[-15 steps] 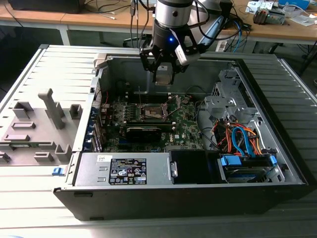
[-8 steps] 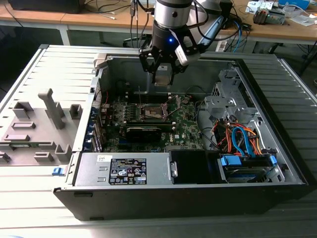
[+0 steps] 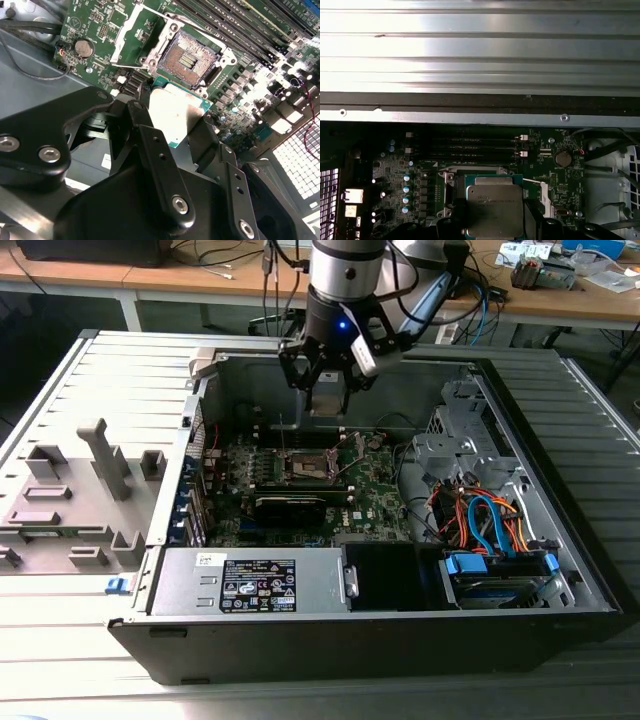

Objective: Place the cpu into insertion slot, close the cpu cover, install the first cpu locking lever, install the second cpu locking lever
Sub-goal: 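Place the cpu into insertion slot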

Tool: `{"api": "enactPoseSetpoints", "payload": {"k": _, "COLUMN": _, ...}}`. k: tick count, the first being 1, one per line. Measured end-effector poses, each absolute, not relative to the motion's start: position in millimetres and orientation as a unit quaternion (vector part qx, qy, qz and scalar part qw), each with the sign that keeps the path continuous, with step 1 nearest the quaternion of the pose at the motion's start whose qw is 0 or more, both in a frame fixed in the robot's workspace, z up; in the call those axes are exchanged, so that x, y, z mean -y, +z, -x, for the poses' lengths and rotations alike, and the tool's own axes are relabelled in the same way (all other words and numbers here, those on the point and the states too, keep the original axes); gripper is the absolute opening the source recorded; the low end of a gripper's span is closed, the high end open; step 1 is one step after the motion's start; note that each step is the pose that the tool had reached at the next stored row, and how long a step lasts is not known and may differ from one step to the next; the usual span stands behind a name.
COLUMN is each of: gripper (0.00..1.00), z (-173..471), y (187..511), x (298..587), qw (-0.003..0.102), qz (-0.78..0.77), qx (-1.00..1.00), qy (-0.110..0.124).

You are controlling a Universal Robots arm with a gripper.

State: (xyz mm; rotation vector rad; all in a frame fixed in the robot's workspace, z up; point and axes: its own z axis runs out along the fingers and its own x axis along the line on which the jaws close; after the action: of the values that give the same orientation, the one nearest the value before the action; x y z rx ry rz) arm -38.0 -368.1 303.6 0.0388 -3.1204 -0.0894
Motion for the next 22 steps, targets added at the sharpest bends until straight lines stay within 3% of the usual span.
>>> {"api": "enactPoseSetpoints", "payload": {"k": 22, "gripper": 0.55, "z": 39.4, "y": 295.9, "x": 370.9, "qw": 0.01, "qz": -0.012, "qx": 0.999, "qy": -0.028}}
